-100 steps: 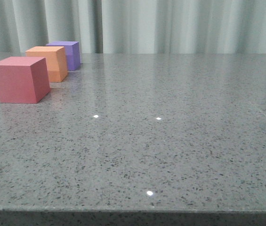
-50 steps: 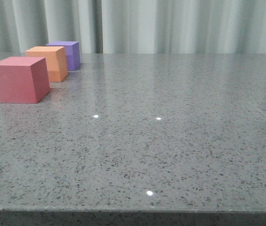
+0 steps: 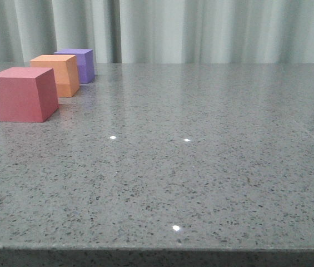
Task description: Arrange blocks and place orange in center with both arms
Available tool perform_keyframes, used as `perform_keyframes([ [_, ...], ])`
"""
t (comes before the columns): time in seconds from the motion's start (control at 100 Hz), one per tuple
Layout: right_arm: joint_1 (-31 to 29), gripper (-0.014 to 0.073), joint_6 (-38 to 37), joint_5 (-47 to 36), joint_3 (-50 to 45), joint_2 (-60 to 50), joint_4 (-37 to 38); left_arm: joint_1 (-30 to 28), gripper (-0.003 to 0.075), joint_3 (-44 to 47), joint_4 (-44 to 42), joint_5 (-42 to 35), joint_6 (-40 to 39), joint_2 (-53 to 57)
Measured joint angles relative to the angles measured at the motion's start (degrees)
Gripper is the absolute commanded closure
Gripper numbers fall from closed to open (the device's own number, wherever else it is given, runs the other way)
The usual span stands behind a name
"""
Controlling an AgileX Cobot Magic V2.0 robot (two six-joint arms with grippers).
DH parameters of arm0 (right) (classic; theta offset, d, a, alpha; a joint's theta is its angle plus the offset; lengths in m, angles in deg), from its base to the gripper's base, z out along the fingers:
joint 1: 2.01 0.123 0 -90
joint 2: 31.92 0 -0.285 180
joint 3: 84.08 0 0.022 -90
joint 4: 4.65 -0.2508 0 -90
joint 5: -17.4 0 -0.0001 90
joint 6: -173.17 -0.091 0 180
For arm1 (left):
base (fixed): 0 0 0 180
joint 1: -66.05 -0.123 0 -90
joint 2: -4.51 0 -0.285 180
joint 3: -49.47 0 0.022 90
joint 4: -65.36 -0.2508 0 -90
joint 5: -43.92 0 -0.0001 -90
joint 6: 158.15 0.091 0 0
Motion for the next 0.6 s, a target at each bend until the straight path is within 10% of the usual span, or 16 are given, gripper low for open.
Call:
perform_keyframes([
  [0.6,0.0,0.0662,0.0,-2.7,-12.9,-13.6,-2.0,0.0,0.0741,0.0,0.0,0.1,0.0,0.0],
])
